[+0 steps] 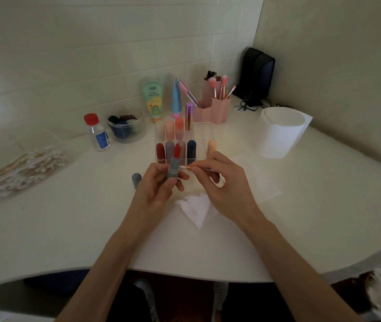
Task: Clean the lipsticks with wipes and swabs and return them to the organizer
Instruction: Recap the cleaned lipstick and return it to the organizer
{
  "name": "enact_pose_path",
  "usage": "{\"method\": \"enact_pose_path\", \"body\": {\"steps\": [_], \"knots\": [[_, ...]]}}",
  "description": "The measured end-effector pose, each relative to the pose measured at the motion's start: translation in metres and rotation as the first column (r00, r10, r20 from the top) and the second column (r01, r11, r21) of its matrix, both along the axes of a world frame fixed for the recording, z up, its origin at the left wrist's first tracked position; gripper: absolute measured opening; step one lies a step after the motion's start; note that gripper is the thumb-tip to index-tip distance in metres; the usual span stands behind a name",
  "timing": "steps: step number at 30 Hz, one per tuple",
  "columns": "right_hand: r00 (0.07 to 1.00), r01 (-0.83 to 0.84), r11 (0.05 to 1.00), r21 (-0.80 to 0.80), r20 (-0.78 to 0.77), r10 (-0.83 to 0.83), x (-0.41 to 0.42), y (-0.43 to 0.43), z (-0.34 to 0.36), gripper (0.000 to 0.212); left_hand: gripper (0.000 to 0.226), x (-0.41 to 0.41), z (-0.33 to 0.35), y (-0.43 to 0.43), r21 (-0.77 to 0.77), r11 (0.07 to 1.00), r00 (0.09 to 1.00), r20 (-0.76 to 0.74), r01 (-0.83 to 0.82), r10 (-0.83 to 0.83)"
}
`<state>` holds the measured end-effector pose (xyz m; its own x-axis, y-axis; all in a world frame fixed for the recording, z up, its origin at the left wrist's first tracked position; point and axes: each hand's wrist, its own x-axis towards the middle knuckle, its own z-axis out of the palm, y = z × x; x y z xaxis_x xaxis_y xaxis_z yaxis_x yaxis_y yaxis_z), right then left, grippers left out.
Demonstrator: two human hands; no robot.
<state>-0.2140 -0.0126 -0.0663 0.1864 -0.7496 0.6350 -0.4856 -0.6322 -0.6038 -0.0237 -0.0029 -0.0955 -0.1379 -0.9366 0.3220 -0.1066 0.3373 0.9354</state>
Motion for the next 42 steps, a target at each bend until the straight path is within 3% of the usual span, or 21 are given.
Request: {"method": "enact_pose_path", "body": {"steps": [7, 13, 17, 24, 29, 37, 42], "knots": [[1.0, 0.0, 1.0, -0.029, -0.016, 0.0, 0.002, 0.001, -0.002, 0.013, 0.03, 0.0, 0.003, 0.002, -0.036, 0.999, 0.999, 0.034, -0.007, 0.009], [1.0, -0.005, 0.999, -0.049, -0.022, 0.004, 0.002, 0.0, -0.002, 0.013, 0.013, 0.002, 0.003, 0.0, -0.017, 0.999, 0.996, 0.086, -0.028, 0.03], [1.0, 0.008, 0.999, -0.045, -0.003, -0.008, 0.001, 0.0, -0.002, 0.013, 0.034, -0.002, 0.009, 0.005, 0.003, 1.0, 1.0, -0.015, -0.02, 0.02], [1.0, 0.024, 0.999, -0.039, -0.007, -0.024, 0.001, -0.001, -0.002, 0.014, 0.022, 0.0, 0.006, 0.004, -0.011, 1.0, 1.0, -0.011, -0.007, 0.007], [0.997, 0.071, 0.997, -0.039, 0.009, -0.071, 0.002, 0.0, -0.002, 0.013, 0.023, 0.001, 0.006, 0.002, -0.026, 0.995, 0.989, 0.113, -0.096, 0.099], [0.952, 0.303, 0.953, 0.021, 0.049, -0.304, -0.006, -0.007, -0.005, 0.01, 0.023, -0.004, 0.012, 0.002, -0.005, 0.959, 0.949, 0.142, -0.284, 0.282], [0.936, 0.341, 0.938, 0.057, 0.073, -0.344, -0.01, -0.009, -0.005, 0.01, 0.021, -0.014, 0.01, -0.001, -0.039, 0.932, 0.884, 0.307, -0.359, 0.353]]}}
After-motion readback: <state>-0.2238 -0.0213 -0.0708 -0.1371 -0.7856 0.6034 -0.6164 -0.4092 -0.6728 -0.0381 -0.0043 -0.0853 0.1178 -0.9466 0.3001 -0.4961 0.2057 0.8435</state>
